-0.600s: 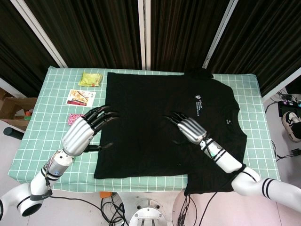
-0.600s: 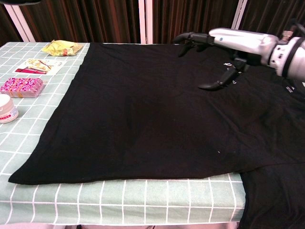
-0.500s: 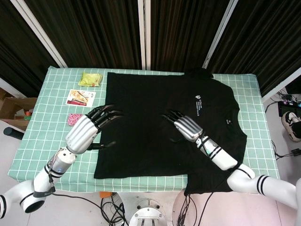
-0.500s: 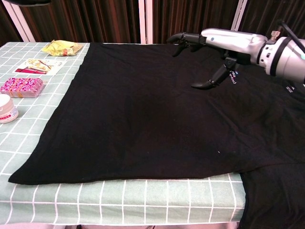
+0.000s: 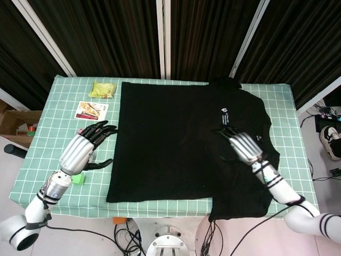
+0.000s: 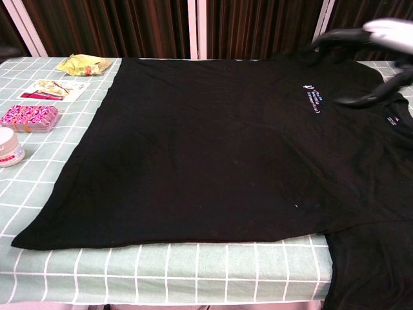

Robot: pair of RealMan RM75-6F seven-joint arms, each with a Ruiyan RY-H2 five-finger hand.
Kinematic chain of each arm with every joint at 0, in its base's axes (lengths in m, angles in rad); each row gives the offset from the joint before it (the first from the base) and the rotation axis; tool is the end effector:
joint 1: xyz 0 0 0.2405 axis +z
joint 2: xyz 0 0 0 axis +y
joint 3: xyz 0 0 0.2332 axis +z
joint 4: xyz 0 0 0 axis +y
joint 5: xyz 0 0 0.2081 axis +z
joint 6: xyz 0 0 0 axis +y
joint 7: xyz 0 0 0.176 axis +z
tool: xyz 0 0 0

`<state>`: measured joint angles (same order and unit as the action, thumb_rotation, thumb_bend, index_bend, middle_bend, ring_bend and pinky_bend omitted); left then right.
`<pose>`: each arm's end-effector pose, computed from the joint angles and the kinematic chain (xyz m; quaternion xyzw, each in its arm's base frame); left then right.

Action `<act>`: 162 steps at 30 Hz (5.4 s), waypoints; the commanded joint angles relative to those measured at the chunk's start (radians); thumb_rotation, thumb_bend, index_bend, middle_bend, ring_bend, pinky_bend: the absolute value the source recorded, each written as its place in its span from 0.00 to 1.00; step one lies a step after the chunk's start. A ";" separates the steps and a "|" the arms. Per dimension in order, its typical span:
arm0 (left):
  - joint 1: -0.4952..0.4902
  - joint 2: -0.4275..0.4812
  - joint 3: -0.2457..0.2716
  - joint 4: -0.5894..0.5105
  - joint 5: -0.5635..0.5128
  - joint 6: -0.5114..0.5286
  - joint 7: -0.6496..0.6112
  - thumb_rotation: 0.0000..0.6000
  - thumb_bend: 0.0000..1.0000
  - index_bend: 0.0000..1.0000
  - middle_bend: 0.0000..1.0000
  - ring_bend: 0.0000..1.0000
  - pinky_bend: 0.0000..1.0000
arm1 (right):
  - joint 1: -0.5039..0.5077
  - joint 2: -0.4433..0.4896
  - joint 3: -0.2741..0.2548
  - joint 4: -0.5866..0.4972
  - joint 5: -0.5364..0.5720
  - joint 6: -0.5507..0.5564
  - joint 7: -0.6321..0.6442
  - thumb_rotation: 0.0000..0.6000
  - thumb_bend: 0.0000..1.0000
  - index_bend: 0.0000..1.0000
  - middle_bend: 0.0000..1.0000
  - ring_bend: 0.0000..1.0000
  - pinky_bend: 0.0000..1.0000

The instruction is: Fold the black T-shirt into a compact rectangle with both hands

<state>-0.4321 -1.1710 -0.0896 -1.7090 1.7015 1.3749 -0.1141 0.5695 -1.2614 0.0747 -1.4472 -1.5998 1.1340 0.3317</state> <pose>-0.1462 0.2785 0.1063 -0.6847 -0.3184 -0.5430 0.3674 -0.1831 -0.3309 0.0652 0.7132 -0.3951 0.4656 0.3441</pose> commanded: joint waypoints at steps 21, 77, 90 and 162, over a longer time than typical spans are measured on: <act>0.195 -0.248 0.259 0.145 0.066 -0.072 0.268 1.00 0.23 0.36 0.22 0.16 0.24 | -0.289 0.167 -0.082 -0.091 -0.045 0.329 -0.060 1.00 0.28 0.26 0.23 0.13 0.25; 0.201 -0.468 0.209 0.393 0.025 0.014 0.017 1.00 0.52 0.64 0.33 0.20 0.28 | -0.390 -0.120 -0.228 0.436 -0.212 0.310 -0.117 1.00 0.03 0.44 0.13 0.00 0.08; 0.202 -0.466 0.200 0.377 0.001 0.016 -0.011 1.00 0.54 0.63 0.33 0.20 0.28 | -0.413 -0.171 -0.227 0.633 -0.184 0.350 0.002 1.00 0.08 0.44 0.13 0.00 0.07; -0.056 -0.048 -0.092 0.033 -0.340 -0.287 -0.076 1.00 0.56 0.66 0.29 0.16 0.21 | -0.297 -0.024 0.010 0.143 -0.034 0.361 -0.086 1.00 0.59 0.80 0.25 0.04 0.07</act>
<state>-0.4173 -1.2045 -0.1233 -1.7233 1.4467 1.1775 -0.1879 0.2371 -1.2752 0.0559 -1.3004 -1.6669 1.5361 0.2574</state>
